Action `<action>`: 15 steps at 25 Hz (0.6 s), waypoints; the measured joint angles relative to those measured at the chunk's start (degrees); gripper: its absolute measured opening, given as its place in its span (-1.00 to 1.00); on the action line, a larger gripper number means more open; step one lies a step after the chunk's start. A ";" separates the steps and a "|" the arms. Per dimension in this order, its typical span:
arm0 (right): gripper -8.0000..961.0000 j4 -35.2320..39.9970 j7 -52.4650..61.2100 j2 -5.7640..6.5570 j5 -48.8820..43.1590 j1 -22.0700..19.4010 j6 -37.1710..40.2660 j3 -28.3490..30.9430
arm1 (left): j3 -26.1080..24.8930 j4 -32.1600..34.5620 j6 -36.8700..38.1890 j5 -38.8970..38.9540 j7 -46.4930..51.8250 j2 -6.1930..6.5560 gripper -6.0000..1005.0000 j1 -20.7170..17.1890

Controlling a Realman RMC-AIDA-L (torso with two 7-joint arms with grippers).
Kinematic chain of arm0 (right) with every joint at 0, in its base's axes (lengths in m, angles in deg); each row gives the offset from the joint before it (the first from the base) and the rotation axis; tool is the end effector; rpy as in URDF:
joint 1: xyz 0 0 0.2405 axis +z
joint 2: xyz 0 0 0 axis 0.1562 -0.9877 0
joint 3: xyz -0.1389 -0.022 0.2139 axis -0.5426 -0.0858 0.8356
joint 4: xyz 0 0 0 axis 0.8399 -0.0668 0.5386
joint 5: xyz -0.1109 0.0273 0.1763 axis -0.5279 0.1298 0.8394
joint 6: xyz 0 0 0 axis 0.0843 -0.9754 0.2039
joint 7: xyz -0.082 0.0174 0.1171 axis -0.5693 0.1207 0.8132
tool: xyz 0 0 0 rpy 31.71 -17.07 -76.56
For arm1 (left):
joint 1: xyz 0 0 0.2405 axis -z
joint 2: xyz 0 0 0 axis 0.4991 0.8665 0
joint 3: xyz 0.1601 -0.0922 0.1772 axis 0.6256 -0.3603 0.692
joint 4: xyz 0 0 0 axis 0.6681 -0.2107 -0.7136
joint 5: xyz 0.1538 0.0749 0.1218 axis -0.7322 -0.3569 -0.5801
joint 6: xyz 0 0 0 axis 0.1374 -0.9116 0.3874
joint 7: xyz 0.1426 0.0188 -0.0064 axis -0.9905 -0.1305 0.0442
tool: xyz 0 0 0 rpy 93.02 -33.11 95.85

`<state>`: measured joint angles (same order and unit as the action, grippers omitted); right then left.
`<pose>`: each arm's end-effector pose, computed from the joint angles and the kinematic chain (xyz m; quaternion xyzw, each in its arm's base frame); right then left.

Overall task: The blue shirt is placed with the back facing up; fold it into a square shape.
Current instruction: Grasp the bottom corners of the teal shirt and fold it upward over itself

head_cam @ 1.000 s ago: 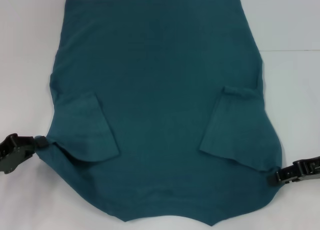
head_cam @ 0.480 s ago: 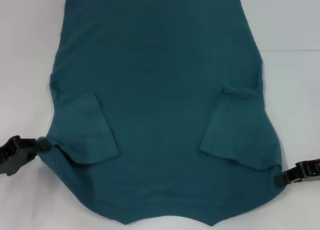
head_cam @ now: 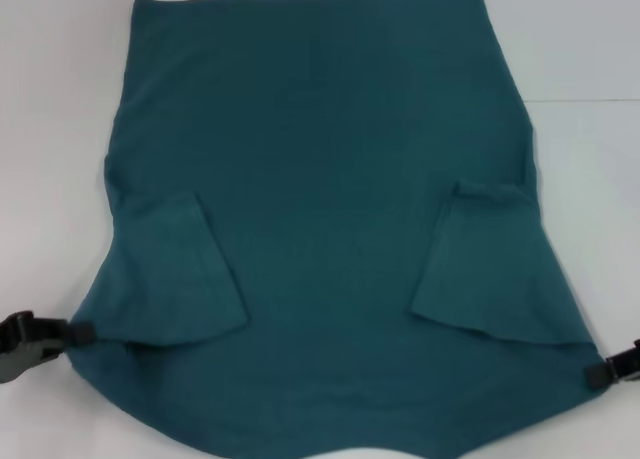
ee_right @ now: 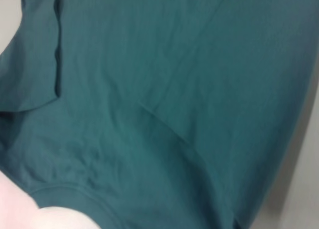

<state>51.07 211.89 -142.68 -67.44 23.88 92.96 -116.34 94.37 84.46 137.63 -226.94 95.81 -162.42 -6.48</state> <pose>0.3256 0.3148 0.0560 -0.7883 0.6129 0.0091 0.0532 -0.3573 0.2705 0.0562 -0.6690 -0.6929 -0.2454 0.1101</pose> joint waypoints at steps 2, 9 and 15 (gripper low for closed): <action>-0.85 0.01 -0.61 0.27 -0.07 -0.71 1.83 0.50 | -0.04 1.44 2.15 -1.64 -0.01 0.30 -0.99 -0.18; -0.84 0.04 -2.68 0.07 -0.34 -3.33 7.47 0.30 | -0.10 3.65 6.79 -5.86 -1.17 0.45 -0.99 -0.63; -0.83 0.10 -4.53 0.36 -0.66 -4.90 10.20 0.18 | -0.26 6.25 10.23 -6.96 -1.58 0.62 -0.99 -2.92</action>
<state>51.17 207.36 -142.32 -68.10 18.98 103.17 -116.16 94.10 90.71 147.87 -233.90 94.23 -161.81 -9.40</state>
